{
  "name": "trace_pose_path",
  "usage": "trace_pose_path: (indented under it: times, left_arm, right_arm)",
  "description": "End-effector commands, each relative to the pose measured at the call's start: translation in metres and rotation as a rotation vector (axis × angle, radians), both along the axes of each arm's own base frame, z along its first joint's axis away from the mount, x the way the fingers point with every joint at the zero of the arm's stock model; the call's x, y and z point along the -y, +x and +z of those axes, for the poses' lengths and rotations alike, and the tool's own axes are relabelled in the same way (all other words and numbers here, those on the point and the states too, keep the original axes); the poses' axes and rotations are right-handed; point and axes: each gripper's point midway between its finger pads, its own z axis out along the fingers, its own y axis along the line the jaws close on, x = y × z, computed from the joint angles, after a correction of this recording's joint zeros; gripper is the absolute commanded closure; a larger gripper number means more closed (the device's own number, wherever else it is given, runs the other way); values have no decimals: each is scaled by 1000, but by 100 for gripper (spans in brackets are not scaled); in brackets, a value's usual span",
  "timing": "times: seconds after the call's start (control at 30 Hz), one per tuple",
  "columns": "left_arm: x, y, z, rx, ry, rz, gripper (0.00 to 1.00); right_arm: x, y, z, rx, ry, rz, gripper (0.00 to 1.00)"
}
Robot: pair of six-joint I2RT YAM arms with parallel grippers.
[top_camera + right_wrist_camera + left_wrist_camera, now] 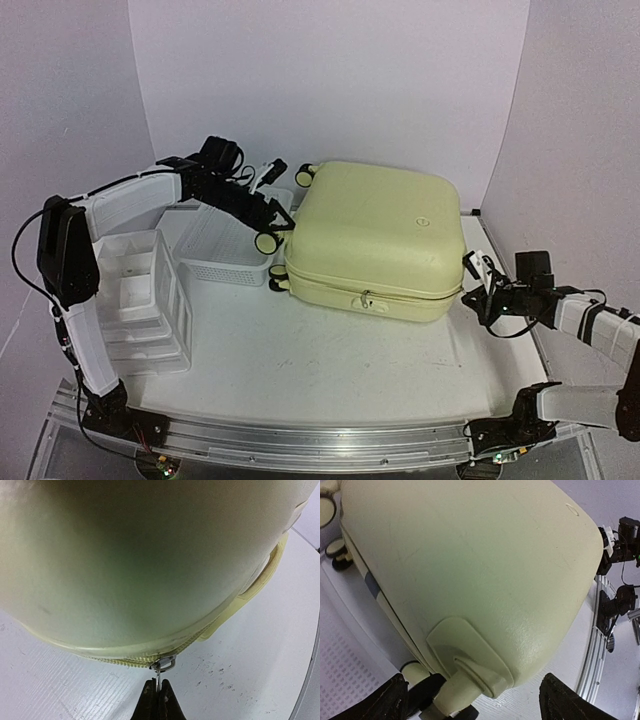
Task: Open, take out, and arrange the luggage
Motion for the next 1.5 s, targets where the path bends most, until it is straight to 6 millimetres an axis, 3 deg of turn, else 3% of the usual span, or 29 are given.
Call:
trace_pose_path:
  times: [0.0, 0.2, 0.53, 0.8, 0.93, 1.2, 1.3, 1.47]
  left_arm:
    - [14, -2, 28, 149, -19, -175, 9]
    - [23, -20, 7, 31, -46, -307, 9]
    - [12, -37, -24, -38, 14, -343, 18]
    - [4, -43, -47, -96, 59, -319, 41]
    - [2, -40, -56, -107, 79, -295, 60]
    - [-11, -24, -53, -69, 120, -216, 94]
    - [-18, -23, -48, -46, 122, -200, 100]
    - [-18, -34, -41, -6, 98, -249, 100]
  right_arm:
    - [-3, 1, 15, -4, 58, 11, 100]
    - [-1, 2, 20, -15, 126, 0, 100]
    - [8, 0, 21, -124, 253, -29, 100]
    - [15, -1, 32, -141, 170, 4, 100]
    - [25, -3, 24, -203, 117, -36, 100]
    - [33, 5, 2, -263, 68, -25, 100]
    - [37, 17, 2, -236, 119, -14, 100]
    - [38, 36, 8, -156, 144, 89, 100]
